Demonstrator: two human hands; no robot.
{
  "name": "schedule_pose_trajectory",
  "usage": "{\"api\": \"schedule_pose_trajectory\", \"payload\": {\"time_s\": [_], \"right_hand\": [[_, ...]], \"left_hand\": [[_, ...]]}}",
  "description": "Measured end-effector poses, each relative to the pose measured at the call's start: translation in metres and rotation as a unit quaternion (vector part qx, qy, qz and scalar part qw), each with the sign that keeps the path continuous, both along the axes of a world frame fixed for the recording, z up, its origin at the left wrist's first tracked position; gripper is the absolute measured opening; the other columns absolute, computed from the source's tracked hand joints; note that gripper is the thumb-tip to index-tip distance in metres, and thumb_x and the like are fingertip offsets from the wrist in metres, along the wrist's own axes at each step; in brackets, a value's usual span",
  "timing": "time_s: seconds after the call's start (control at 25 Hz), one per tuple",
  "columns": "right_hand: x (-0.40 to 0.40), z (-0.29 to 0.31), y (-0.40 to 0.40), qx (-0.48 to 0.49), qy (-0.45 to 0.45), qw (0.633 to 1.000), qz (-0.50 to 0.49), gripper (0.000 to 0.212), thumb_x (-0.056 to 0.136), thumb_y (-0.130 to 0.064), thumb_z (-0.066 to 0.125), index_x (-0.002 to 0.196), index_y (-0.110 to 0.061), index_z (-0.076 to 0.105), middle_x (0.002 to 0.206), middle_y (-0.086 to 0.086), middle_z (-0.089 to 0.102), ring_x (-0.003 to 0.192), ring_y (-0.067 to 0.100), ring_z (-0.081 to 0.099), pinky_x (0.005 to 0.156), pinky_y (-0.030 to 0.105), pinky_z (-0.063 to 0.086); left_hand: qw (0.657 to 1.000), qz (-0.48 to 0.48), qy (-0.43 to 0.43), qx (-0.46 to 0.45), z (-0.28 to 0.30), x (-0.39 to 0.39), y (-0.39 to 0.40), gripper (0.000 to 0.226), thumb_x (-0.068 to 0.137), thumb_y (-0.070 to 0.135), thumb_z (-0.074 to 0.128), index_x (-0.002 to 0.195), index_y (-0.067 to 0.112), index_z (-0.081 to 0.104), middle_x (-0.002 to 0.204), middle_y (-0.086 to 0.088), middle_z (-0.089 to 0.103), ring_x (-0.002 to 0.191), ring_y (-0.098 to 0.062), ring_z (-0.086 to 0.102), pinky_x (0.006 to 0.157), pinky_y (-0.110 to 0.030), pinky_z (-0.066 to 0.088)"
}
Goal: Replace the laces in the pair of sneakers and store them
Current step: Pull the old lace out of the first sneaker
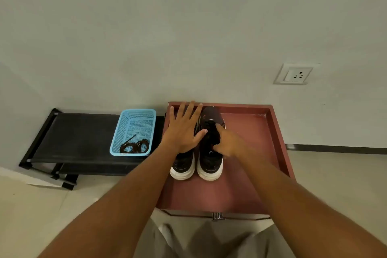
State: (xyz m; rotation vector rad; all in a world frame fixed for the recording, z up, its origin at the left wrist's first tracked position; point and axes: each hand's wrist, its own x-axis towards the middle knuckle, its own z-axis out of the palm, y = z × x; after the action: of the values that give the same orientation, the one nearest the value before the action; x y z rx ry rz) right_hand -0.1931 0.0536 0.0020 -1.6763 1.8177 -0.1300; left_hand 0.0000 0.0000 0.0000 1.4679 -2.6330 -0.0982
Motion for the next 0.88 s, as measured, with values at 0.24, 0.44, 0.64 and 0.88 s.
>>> {"api": "schedule_pose_trajectory", "payload": {"time_s": [0.24,0.44,0.64,0.88], "right_hand": [[0.01,-0.011,0.007,-0.027,0.032,0.999,-0.024,0.071,0.089,-0.014,0.066,0.15,-0.021,0.031,0.12,0.014,0.06,0.096,0.031,0.066,0.08,0.044,0.062],[-0.022,-0.003,0.024,-0.042,0.046,0.998,-0.031,0.071,0.089,-0.012,0.064,0.151,-0.022,0.031,0.122,0.014,0.06,0.097,0.032,0.066,0.081,0.045,0.061],[-0.054,0.011,0.054,-0.049,0.04,0.996,-0.06,0.063,0.094,-0.009,0.062,0.151,-0.015,0.037,0.126,0.015,0.061,0.107,0.03,0.064,0.077,0.028,0.049],[-0.057,0.001,0.083,-0.065,-0.011,0.995,-0.068,0.053,0.093,-0.01,0.065,0.142,-0.017,0.047,0.122,0.01,0.066,0.104,0.026,0.066,0.078,0.025,0.051]], "left_hand": [[1.0,-0.008,-0.008,-0.003,-0.009,-0.002,0.007,0.087,0.096,0.069,0.029,0.164,0.026,-0.004,0.173,-0.005,-0.001,0.159,-0.03,-0.007,0.124,-0.064,-0.002],[1.0,-0.016,0.007,0.022,-0.011,-0.012,0.016,0.087,0.095,0.069,0.028,0.164,0.028,-0.005,0.173,-0.005,-0.001,0.159,-0.029,-0.009,0.123,-0.066,0.001],[0.998,-0.047,0.019,0.023,-0.008,-0.045,0.039,0.084,0.098,0.067,0.029,0.164,0.026,-0.002,0.172,-0.004,0.005,0.159,-0.029,-0.004,0.124,-0.064,-0.002],[0.997,-0.074,0.013,0.037,-0.018,-0.066,0.059,0.084,0.096,0.067,0.026,0.164,0.02,0.011,0.169,-0.004,0.021,0.158,-0.026,0.005,0.124,-0.063,-0.001]]}}
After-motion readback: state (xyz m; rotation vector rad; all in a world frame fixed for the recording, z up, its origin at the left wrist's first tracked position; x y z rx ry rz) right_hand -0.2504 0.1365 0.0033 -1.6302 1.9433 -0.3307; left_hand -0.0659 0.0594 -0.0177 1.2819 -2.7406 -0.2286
